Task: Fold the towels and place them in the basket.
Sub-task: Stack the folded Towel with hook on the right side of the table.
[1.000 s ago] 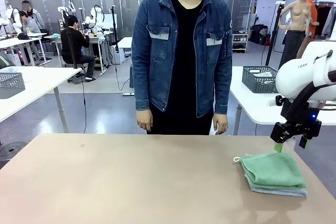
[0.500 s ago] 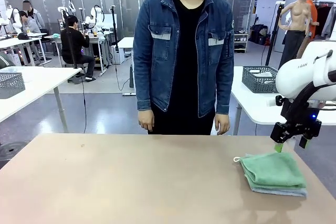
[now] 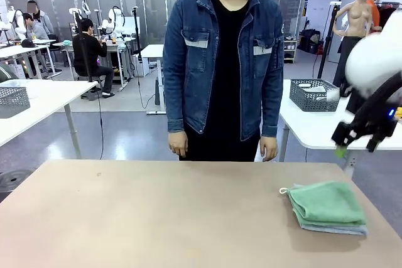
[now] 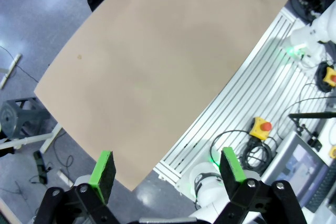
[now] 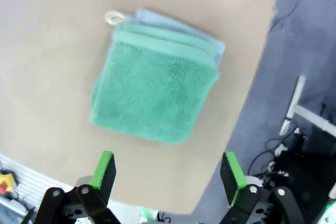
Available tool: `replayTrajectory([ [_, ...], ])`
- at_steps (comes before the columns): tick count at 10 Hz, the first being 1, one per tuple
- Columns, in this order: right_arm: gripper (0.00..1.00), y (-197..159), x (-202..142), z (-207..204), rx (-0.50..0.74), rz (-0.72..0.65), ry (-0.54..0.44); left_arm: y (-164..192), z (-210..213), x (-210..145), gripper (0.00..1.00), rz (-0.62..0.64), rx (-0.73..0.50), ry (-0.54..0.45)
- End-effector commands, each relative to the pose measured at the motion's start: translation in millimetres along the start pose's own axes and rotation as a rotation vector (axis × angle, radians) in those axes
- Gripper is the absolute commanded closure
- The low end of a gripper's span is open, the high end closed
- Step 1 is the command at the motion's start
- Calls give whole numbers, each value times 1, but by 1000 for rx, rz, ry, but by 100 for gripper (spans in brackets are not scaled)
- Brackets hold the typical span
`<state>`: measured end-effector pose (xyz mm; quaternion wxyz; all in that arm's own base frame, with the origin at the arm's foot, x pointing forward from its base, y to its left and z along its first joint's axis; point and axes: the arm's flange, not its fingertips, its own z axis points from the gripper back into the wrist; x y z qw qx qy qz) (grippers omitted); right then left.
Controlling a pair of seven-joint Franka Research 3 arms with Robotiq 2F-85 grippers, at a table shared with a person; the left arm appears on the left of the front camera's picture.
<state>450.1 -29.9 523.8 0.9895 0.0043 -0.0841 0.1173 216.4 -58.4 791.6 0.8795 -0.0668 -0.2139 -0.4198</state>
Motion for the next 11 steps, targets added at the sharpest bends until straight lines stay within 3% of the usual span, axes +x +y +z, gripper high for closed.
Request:
replayTrajectory([
  [1, 0, 33, -38, 83, -56, 67, -92, 0, 1, -1, 0, 0, 0, 1],
  [4, 0, 68, -96, 193, -2, 141, -222, 0, 1, -1, 0, 0, 0, 1],
  [7, 0, 101, -168, 255, 110, 193, -279, 0, 1, -1, 0, 0, 0, 1],
  [9, 0, 114, -205, 269, 223, 253, -302, 0, 1, -1, 0, 0, 0, 1],
  [11, 0, 122, -220, 266, 196, 238, -301, 0, 1, -1, 0, 0, 0, 1],
])
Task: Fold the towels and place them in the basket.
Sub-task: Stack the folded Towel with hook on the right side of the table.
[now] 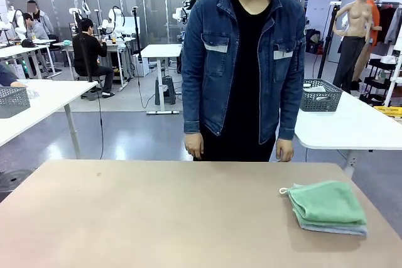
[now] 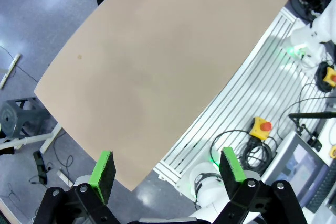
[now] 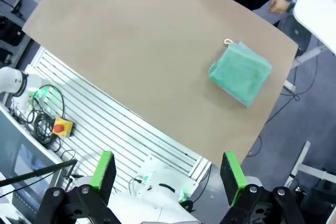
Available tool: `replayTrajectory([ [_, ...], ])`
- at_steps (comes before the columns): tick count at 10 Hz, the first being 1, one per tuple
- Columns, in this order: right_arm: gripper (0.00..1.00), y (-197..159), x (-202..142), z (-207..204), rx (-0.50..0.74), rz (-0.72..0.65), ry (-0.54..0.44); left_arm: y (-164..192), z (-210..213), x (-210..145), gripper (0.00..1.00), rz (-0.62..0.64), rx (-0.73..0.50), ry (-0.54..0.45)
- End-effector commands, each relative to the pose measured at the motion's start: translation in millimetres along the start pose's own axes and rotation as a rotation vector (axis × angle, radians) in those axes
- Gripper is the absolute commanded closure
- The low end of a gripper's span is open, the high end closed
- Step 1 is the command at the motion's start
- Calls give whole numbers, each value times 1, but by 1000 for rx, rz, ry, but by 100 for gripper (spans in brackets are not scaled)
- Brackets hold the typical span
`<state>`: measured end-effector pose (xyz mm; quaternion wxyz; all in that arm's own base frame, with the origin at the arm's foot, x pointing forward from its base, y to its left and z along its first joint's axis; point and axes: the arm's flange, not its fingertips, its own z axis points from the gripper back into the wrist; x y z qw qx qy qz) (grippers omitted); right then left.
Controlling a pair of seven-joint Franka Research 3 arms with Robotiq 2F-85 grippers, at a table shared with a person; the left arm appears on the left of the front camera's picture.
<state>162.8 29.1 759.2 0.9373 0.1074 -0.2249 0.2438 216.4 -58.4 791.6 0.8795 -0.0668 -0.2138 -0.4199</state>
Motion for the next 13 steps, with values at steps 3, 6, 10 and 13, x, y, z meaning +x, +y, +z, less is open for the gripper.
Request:
replayTrajectory([
  [3, 0, 1, -3, -5, 2, -2, 9, 0, 1, -1, 0, 0, 0, 1],
  [6, 0, 1, -3, -5, 2, -2, 9, 0, 1, -1, 0, 0, 0, 1],
  [10, 0, 1, -3, -5, 2, -2, 9, 0, 1, -1, 0, 0, 0, 1],
  [13, 0, 1, -3, -5, 2, -2, 9, 0, 1, -1, 0, 0, 0, 1],
])
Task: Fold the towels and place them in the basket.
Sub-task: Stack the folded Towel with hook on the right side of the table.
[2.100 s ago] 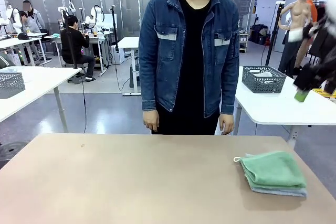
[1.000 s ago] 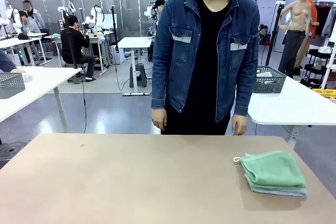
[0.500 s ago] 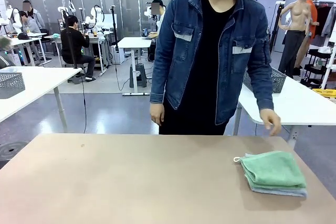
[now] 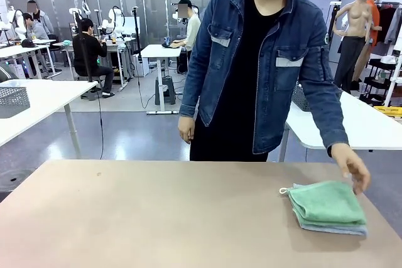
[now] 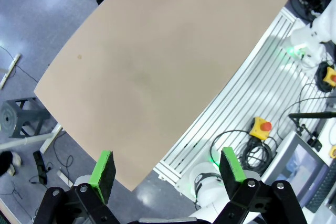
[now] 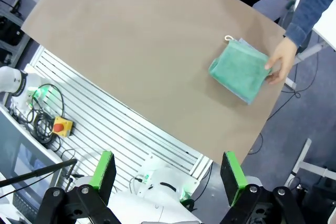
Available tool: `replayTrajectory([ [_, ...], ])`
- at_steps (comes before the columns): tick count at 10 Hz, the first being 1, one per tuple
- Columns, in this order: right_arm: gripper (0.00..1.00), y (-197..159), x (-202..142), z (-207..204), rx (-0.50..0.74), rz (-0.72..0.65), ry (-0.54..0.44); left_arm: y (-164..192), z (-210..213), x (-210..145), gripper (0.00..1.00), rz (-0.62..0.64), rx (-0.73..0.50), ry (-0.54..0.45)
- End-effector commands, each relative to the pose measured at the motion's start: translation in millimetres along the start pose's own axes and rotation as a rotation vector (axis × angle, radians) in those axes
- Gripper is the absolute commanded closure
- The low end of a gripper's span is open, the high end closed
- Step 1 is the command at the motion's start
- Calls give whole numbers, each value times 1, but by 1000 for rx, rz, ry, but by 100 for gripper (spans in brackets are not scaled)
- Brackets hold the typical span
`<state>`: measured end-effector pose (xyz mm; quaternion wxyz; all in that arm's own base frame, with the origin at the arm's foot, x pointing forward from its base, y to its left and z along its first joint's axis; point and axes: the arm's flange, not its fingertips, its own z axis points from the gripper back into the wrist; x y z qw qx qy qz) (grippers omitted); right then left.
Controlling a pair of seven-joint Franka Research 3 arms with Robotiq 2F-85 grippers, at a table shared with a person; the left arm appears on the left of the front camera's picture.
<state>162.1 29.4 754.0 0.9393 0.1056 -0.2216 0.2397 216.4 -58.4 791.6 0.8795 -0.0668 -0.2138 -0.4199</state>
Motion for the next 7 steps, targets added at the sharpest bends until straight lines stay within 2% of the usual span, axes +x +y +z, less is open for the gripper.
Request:
replayTrajectory([
  [1, 0, 0, 0, 0, 6, 6, 1, 0, 1, -1, 0, 0, 0, 1],
  [7, 0, 0, 0, 0, 6, 6, 1, 0, 1, -1, 0, 0, 0, 1],
])
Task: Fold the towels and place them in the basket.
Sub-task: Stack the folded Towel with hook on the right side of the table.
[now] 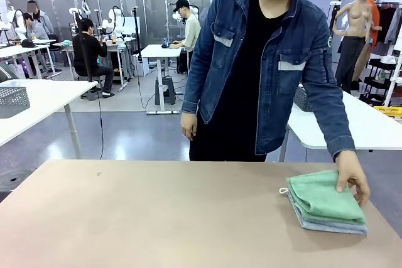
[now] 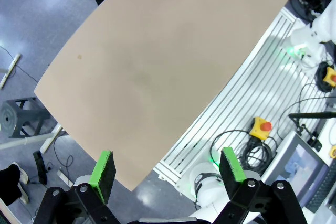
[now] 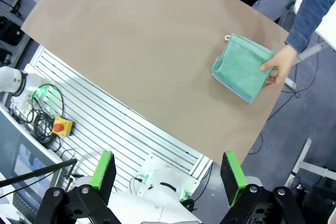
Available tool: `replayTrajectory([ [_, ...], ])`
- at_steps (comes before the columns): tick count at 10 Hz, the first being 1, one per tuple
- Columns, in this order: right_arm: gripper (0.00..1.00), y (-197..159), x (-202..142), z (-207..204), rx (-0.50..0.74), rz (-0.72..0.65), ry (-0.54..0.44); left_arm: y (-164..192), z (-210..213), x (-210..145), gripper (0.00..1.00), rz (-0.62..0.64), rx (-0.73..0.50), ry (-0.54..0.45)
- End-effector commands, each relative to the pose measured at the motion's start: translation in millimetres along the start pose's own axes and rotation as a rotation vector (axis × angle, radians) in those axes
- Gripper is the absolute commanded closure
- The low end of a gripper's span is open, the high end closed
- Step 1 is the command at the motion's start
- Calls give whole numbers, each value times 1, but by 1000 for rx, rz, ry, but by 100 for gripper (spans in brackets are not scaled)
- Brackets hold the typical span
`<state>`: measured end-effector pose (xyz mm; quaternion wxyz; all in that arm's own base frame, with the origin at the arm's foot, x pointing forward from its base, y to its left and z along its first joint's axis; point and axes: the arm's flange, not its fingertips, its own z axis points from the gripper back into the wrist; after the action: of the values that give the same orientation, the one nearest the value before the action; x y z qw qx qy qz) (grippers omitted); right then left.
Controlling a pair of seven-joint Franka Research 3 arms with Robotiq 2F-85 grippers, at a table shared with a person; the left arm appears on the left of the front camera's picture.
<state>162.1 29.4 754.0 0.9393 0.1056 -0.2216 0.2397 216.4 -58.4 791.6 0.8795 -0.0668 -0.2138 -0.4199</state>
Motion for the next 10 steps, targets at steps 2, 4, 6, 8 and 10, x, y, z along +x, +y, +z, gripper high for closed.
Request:
replayTrajectory([
  [2, 0, 0, 0, 0, 6, 6, 1, 0, 1, -1, 0, 0, 0, 1],
  [4, 0, 0, 0, 0, 6, 6, 1, 0, 1, -1, 0, 0, 0, 1],
  [6, 0, 0, 0, 0, 6, 6, 1, 0, 1, -1, 0, 0, 0, 1],
  [8, 0, 0, 0, 0, 6, 6, 1, 0, 1, -1, 0, 0, 0, 1],
  [10, 0, 0, 0, 0, 6, 6, 1, 0, 1, -1, 0, 0, 0, 1],
])
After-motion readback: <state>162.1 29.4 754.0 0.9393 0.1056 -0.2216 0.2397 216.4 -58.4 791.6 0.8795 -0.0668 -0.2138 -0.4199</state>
